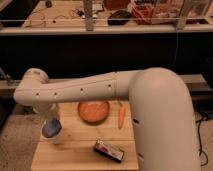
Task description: Place the white sponge in the ceramic cup
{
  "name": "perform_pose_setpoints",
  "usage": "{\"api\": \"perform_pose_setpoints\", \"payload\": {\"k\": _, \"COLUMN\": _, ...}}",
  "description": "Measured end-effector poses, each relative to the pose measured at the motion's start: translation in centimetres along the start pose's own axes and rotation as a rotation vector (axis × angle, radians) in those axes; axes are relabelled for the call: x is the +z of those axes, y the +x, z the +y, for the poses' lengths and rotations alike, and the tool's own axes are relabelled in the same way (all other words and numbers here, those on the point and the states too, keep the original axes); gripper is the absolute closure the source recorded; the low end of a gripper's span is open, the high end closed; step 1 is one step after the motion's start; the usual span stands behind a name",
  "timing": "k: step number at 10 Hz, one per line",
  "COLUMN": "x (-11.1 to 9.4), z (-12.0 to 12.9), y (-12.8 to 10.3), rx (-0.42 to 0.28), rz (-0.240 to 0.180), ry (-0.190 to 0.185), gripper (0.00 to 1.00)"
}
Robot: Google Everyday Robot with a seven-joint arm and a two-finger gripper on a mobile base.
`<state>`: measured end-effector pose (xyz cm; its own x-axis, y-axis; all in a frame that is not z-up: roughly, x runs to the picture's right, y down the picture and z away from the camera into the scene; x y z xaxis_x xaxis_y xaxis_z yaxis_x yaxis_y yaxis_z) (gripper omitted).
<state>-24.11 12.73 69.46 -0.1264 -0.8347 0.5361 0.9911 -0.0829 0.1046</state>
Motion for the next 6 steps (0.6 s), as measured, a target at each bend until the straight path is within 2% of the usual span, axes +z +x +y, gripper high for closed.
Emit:
{"api": "perform_pose_setpoints", "payload": {"k": 5, "x": -0.04, "z": -0.47, "y": 0.03, "rx": -0.002, "rz": -0.002, "ry": -0.003, "gripper": 0.94}}
{"api": "perform_pose_setpoints", "payload": {"k": 6, "x": -0.1, "z": -0.5, "y": 0.12, "rx": -0.001, "rz": -0.003, "ry": -0.005, "gripper": 0.92}}
